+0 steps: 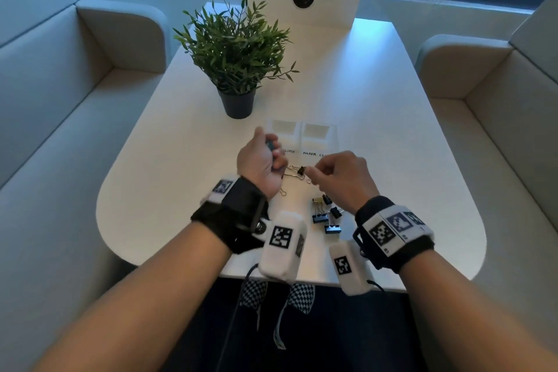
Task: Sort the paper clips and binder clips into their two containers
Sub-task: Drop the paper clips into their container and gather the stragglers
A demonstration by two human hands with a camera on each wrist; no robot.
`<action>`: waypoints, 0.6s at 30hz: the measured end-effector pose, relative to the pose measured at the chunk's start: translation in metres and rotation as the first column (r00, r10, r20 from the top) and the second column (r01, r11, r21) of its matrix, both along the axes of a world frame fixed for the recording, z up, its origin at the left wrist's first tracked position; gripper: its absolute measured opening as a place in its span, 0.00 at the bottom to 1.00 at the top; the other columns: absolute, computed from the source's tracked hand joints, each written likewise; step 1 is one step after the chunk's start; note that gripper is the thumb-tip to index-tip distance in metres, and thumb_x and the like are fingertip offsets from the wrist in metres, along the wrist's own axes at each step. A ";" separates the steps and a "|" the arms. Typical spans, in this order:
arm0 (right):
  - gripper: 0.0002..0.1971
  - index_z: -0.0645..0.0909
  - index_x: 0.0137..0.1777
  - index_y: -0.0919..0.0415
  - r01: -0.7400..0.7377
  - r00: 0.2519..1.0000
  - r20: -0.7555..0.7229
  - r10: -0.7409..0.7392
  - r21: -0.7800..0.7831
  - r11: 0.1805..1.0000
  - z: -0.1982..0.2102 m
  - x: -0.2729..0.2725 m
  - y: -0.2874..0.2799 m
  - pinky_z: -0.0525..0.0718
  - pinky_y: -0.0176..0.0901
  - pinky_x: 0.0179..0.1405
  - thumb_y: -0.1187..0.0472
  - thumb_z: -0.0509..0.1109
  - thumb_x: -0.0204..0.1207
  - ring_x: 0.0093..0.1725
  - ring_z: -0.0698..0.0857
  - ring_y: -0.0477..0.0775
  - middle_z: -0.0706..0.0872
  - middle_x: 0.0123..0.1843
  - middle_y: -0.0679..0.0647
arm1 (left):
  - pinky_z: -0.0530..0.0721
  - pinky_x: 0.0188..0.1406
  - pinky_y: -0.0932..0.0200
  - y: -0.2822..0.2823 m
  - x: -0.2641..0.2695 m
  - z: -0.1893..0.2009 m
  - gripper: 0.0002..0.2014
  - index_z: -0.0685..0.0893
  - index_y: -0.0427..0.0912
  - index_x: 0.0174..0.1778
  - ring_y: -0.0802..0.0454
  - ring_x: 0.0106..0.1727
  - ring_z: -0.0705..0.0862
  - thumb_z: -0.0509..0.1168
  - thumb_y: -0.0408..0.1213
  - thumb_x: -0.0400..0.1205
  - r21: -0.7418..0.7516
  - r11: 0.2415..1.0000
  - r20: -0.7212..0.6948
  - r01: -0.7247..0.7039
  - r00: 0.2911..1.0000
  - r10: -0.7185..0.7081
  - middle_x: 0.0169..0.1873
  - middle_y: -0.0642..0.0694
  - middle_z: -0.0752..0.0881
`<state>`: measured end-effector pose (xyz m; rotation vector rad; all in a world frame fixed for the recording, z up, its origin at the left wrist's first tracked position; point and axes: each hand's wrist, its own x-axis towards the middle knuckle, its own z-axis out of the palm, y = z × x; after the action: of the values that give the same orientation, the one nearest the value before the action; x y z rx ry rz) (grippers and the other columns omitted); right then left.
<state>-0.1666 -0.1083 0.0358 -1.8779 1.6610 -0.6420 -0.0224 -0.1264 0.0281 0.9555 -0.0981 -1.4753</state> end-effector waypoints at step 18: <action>0.06 0.88 0.39 0.53 0.034 0.996 -0.079 -0.030 0.049 0.998 -0.013 -0.028 -0.030 0.86 0.43 0.41 0.54 0.72 0.73 0.38 0.86 0.49 0.87 0.38 0.51 | 0.76 0.34 0.59 -0.104 -0.068 -0.009 0.18 0.77 0.43 0.31 0.50 0.30 0.78 0.54 0.41 0.86 -0.067 0.924 0.851 0.375 0.505 -0.143 0.28 0.47 0.79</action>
<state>-0.1947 -0.1379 0.0232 -1.8659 1.7438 -0.5398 -0.0903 -0.2307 0.0186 1.4173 -1.1733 -1.0914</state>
